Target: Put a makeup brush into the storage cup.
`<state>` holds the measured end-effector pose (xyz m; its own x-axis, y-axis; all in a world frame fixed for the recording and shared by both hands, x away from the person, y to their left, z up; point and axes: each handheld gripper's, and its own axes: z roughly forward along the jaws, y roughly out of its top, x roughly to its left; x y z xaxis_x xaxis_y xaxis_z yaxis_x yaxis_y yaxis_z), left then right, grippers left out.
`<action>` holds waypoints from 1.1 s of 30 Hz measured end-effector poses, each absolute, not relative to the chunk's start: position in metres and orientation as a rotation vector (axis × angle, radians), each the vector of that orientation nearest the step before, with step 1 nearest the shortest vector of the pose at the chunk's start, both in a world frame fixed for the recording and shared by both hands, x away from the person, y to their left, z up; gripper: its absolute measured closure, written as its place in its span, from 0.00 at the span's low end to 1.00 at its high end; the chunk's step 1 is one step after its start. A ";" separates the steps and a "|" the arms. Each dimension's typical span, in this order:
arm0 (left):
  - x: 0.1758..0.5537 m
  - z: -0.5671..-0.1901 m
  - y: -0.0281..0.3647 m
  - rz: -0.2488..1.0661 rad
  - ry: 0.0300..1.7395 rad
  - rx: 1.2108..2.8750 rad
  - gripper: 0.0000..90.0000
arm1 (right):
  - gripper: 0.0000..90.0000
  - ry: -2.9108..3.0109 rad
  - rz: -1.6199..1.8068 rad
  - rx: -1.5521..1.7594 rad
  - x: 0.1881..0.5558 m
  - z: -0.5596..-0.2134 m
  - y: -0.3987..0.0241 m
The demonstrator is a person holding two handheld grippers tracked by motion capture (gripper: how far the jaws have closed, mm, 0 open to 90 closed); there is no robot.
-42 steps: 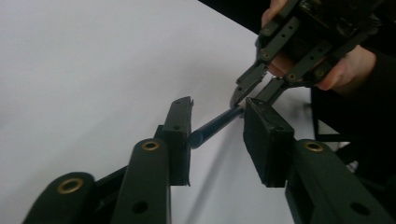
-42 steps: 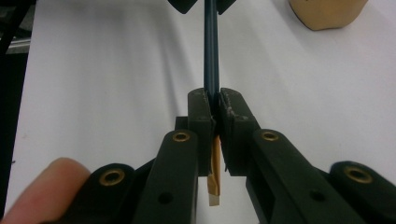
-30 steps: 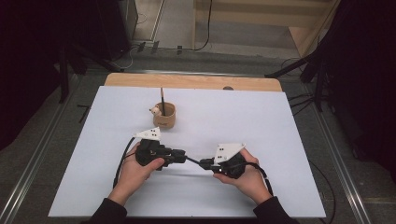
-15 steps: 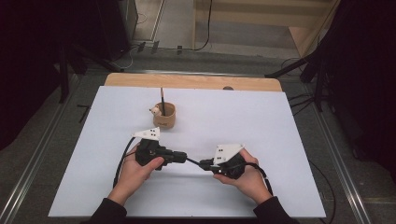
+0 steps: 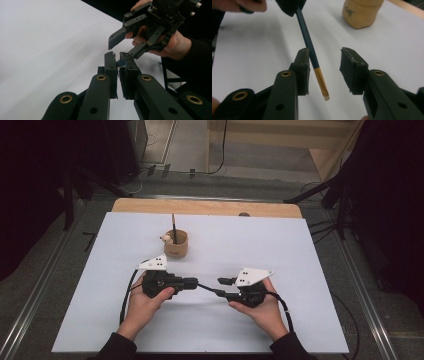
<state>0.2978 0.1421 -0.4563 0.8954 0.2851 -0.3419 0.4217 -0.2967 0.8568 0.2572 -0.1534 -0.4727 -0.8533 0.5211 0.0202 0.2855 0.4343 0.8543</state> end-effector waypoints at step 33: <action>0.283 -0.454 0.150 0.236 0.596 1.660 0.95 | 0.51 2.026 1.676 1.249 0.251 -0.488 -0.134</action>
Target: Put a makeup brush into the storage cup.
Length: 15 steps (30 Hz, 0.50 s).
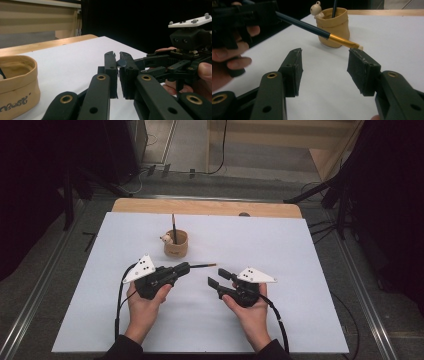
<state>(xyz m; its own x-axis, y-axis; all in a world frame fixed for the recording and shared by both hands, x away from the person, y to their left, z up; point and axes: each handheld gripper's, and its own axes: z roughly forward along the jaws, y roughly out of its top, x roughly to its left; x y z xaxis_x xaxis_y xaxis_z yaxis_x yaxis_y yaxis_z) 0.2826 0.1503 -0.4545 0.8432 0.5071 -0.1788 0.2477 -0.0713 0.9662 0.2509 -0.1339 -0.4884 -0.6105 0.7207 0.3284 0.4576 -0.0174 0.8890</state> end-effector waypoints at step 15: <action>0.279 -0.457 0.147 0.307 0.578 1.627 0.95 | 0.34 1.826 1.838 1.514 0.250 -0.490 -0.122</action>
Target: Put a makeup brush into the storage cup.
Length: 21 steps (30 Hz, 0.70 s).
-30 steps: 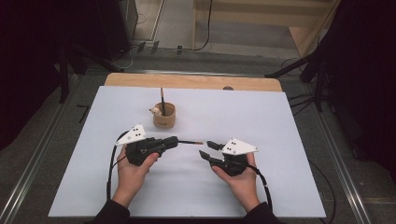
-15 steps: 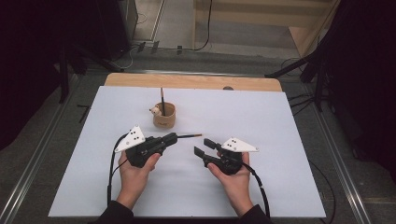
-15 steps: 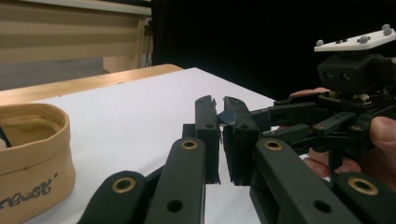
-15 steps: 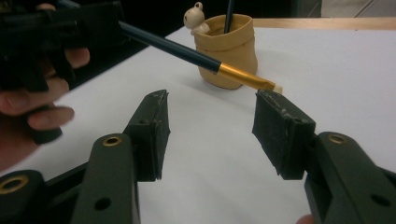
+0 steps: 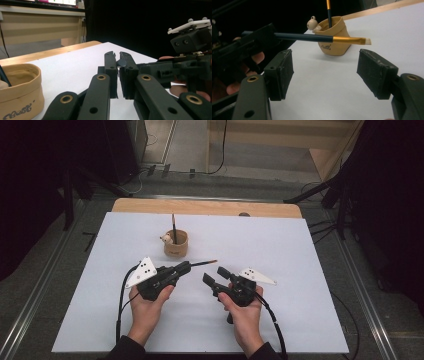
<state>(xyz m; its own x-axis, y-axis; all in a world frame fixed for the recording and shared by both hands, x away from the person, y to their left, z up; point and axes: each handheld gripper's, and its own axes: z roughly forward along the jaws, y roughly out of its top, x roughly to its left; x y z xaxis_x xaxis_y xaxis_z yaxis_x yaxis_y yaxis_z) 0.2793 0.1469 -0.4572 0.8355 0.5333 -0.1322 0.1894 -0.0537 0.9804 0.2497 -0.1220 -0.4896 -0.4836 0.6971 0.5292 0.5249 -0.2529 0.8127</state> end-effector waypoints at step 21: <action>0.278 -0.463 0.148 0.315 0.576 1.609 0.95 | 0.23 1.593 2.022 1.910 0.261 -0.491 -0.114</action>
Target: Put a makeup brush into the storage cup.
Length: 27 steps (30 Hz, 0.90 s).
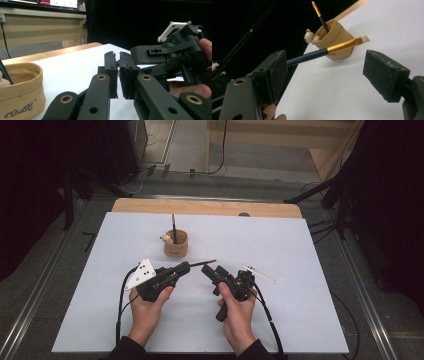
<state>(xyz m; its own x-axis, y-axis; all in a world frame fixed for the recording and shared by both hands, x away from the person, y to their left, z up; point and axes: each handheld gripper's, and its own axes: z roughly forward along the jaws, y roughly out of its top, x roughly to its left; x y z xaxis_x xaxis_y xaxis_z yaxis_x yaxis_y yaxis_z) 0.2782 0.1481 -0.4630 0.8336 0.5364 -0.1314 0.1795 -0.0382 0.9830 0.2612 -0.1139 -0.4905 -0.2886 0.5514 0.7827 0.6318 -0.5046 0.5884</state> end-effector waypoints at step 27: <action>0.277 -0.465 0.147 0.332 0.569 1.601 0.95 | 0.22 -1.385 -1.876 -1.856 0.270 -0.484 -0.105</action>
